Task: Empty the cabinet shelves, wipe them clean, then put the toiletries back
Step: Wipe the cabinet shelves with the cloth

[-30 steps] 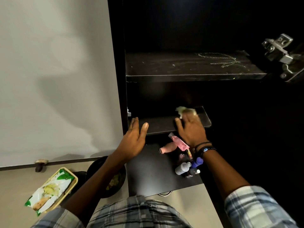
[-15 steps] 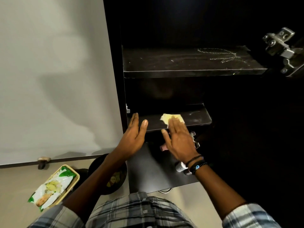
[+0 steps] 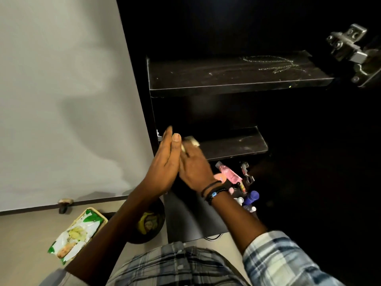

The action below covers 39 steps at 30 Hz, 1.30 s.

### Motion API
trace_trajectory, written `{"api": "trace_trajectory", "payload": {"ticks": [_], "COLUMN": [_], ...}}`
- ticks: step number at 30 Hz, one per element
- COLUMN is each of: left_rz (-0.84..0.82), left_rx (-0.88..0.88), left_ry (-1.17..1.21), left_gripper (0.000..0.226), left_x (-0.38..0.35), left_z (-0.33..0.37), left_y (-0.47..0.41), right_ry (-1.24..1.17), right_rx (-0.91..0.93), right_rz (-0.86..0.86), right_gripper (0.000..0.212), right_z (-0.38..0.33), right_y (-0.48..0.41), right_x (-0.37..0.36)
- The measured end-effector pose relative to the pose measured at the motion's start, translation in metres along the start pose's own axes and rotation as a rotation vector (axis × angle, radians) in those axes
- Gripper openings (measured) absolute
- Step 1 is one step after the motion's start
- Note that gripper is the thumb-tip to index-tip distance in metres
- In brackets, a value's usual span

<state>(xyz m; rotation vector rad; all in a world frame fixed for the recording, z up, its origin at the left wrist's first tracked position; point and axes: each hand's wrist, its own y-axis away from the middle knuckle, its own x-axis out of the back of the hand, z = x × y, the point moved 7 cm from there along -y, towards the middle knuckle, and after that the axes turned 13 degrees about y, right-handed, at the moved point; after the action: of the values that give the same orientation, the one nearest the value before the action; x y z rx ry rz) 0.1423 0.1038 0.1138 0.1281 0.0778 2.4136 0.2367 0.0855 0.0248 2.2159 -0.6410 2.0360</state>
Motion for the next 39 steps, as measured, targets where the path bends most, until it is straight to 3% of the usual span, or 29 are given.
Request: {"api": "trace_trajectory", "payload": {"ticks": [3, 7, 9, 13, 15, 17, 19, 23, 26, 29, 34, 39], "left_rz": [0.005, -0.018, -0.028, -0.042, -0.057, -0.067, -0.074, -0.09, -0.099, -0.11, -0.087, -0.061], "left_rx": [0.013, -0.023, -0.043, -0.029, -0.013, -0.011, -0.02, -0.059, -0.097, -0.133, -0.138, -0.23], "left_ry": [-0.012, -0.028, -0.051, -0.129, -0.156, -0.169, -0.171, -0.181, -0.182, -0.2, -0.18, -0.245], "left_gripper": [0.081, 0.072, 0.069, 0.068, 0.068, 0.068, 0.068, 0.066, 0.066, 0.064, 0.063, 0.058], "left_x": [0.001, -0.001, -0.003, -0.007, -0.01, -0.014, -0.016, -0.019, -0.02, -0.021, -0.008, -0.001], "left_z": [-0.001, 0.002, 0.001, -0.005, -0.009, -0.009, -0.008, 0.001, 0.012, 0.023, 0.028, 0.036], "left_y": [-0.001, 0.001, 0.001, 0.001, 0.001, 0.002, 0.003, 0.002, 0.001, 0.002, 0.004, 0.011], "right_ry": [-0.165, -0.024, 0.088, 0.351, 0.315, 0.3, 0.238, 0.088, 0.04, 0.036, 0.099, 0.175], "right_rx": [0.116, 0.062, -0.067, -0.396, -0.545, -0.573, -0.458, -0.195, -0.006, 0.047, -0.206, -0.487], "right_rz": [-0.038, 0.045, 0.093, -0.036, -0.012, 0.017, 0.041, 0.036, 0.033, 0.022, 0.005, 0.004], "right_gripper": [0.059, 0.048, 0.048, 0.063, 0.062, 0.051, 0.043, 0.07, 0.059, 0.053, 0.061, 0.053], "right_z": [-0.044, -0.003, 0.048, 0.172, 0.197, 0.186, 0.157, 0.077, 0.018, 0.008, 0.098, 0.196], "right_y": [0.01, 0.02, 0.022, 0.025, 0.027, 0.026, 0.028, 0.039, 0.044, 0.042, 0.026, 0.02], "right_x": [0.001, 0.014, 0.017, 0.027, 0.041, 0.048, 0.049, 0.039, 0.03, 0.029, 0.041, 0.056]}}
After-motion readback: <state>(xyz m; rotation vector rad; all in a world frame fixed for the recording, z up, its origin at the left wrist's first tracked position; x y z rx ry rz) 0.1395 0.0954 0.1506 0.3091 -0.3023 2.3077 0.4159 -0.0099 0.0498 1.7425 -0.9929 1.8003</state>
